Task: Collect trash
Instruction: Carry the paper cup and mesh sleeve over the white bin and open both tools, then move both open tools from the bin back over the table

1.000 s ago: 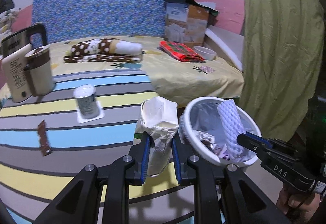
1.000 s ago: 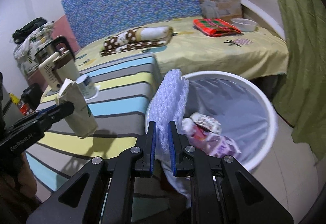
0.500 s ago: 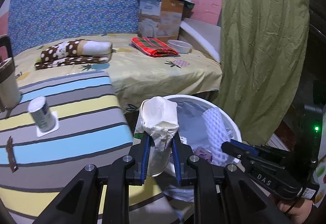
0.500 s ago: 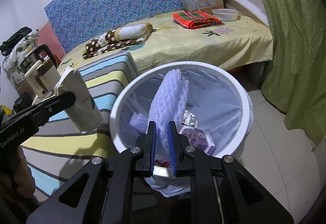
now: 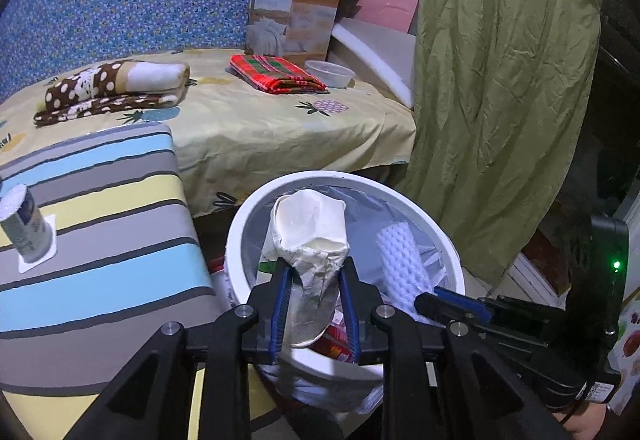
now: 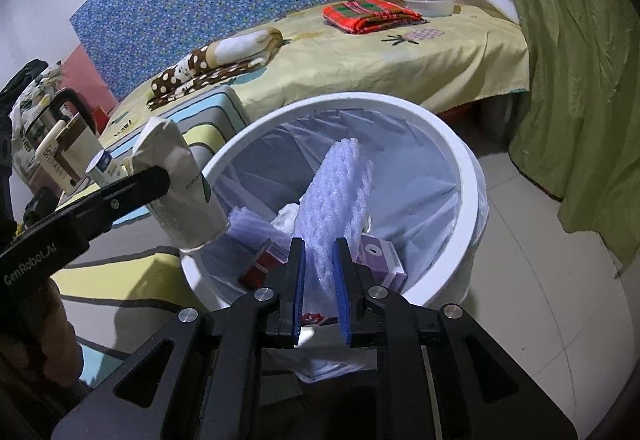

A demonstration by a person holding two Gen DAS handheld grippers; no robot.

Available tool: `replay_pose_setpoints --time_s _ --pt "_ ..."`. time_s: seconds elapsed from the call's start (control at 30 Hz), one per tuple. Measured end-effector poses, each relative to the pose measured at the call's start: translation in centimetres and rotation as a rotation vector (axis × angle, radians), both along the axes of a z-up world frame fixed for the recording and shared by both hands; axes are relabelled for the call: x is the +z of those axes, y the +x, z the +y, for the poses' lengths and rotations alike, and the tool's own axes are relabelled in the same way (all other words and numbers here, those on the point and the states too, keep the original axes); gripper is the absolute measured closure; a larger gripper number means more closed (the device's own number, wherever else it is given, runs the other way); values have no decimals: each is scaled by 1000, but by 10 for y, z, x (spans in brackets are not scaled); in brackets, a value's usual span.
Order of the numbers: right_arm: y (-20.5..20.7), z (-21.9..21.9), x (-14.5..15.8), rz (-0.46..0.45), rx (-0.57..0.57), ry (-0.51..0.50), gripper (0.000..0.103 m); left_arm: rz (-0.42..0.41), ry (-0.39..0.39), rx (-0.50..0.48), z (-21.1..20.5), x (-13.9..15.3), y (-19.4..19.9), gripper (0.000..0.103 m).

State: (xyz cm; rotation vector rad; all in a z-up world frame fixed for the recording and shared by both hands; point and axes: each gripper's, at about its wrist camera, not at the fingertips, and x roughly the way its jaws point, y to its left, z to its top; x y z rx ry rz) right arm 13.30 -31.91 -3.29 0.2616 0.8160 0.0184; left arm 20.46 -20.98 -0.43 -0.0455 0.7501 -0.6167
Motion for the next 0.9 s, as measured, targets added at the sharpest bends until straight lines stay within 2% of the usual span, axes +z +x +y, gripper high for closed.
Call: replay_pose_setpoints --time_s 0.1,0.17,0.23,0.53,0.9 --pt "2 -2 -2 12 -7 11 82 -7 -7 -1 0 -1 4 71" --pt "2 -3 -3 14 -14 13 73 -5 -14 4 1 -2 6 60" --pt "1 -3 -1 6 -16 16 60 -1 -19 10 3 -4 8 58" --pt "-3 -2 6 -20 -15 20 59 13 -29 35 20 -1 3 58" --pt "-11 14 22 -67 36 13 59 -9 -44 76 51 11 -25 58"
